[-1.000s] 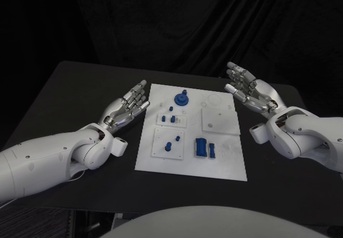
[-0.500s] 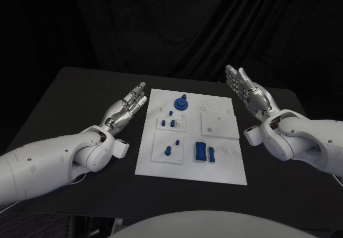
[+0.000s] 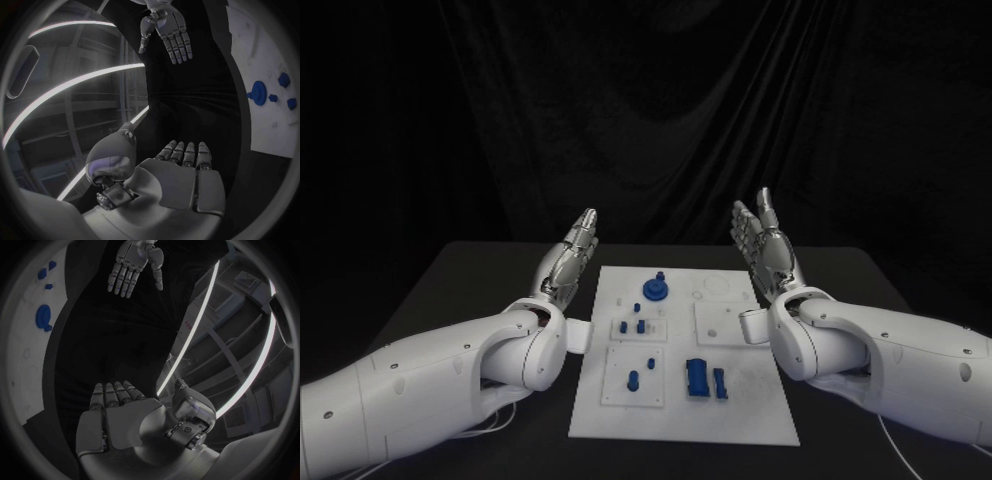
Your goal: Assemble the parts on the task board
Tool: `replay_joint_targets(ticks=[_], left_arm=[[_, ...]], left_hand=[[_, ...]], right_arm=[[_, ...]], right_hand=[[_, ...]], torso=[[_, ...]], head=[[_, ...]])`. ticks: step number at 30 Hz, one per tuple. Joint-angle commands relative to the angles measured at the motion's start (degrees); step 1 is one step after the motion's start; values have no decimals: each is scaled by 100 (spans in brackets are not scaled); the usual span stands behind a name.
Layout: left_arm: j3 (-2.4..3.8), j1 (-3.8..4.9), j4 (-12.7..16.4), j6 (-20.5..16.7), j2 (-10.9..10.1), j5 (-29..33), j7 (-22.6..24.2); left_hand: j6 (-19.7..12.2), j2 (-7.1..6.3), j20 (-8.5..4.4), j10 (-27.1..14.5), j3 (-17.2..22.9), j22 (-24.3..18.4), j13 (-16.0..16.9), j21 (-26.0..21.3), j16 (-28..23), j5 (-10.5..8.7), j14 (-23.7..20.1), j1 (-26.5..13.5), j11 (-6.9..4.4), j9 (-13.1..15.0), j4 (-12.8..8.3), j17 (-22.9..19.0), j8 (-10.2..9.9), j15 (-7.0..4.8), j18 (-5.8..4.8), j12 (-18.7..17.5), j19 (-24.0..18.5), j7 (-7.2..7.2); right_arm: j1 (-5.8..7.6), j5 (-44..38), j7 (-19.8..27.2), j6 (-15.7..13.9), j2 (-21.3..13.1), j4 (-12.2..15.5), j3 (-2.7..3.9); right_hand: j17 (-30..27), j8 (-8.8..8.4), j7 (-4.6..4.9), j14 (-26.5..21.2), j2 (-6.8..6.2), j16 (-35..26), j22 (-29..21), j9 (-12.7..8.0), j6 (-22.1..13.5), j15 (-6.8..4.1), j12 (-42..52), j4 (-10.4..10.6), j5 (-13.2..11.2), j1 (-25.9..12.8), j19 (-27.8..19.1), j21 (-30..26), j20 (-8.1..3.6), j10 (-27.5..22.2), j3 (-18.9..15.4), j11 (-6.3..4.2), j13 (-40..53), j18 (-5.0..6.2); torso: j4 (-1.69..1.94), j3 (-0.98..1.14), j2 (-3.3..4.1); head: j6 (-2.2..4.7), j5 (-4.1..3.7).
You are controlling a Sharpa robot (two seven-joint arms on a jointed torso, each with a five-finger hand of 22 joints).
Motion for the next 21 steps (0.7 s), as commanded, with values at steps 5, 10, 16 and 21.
replay_joint_targets(ticks=[5,10,16,21], left_arm=[[160,-84,98,-1209,68,619,-338],[170,-87,102,-1235,72,632,-345],[170,-87,102,-1235,72,632,-345],[170,-87,102,-1235,72,632,-345]], left_hand=[[-147,-159,-41,7,492,-10,-5,-20,-21,-445,-13,-1332,86,-8,-660,-9,-32,49,-210,-38,-4,244],[-147,-159,-41,7,492,-10,-5,-20,-21,-558,-13,-1666,86,-8,-660,-9,-32,49,-210,-38,-4,244],[-147,-159,-41,7,492,-10,-5,-20,-21,-1044,-13,-1997,86,-8,-660,-9,-32,49,-210,-38,-4,244],[-147,-159,-41,7,492,-10,-5,-20,-21,-1044,-13,-2194,86,-8,-660,-9,-32,49,-210,-38,-4,244]], right_arm=[[-115,864,-83,-586,161,-96,118],[-115,864,-83,-586,161,-96,118],[-115,864,-83,-586,161,-96,118],[-115,864,-83,-586,161,-96,118]], right_hand=[[-5,-20,24,8,7,-20,-6,-5,2,-40,-21,-15,-19,-35,-2,-20,-29,-20,-1,-1,-6,-40],[-5,-20,24,8,7,-20,-6,-5,2,-40,-21,-15,-19,-35,-2,-20,-29,-20,-1,-1,-6,-40],[-5,-20,24,8,7,-20,-6,-5,2,-40,-21,-15,-19,-35,-2,-20,-29,-20,-1,-1,-6,-40],[-5,-20,24,8,7,-20,-6,-5,2,-40,-21,-15,-19,-35,-2,-20,-29,-20,-1,-1,-6,-40]], torso=[[-173,210,-269],[-177,215,-276],[-177,215,-276],[-177,215,-276]], head=[[312,48],[323,50],[323,50],[323,50]])
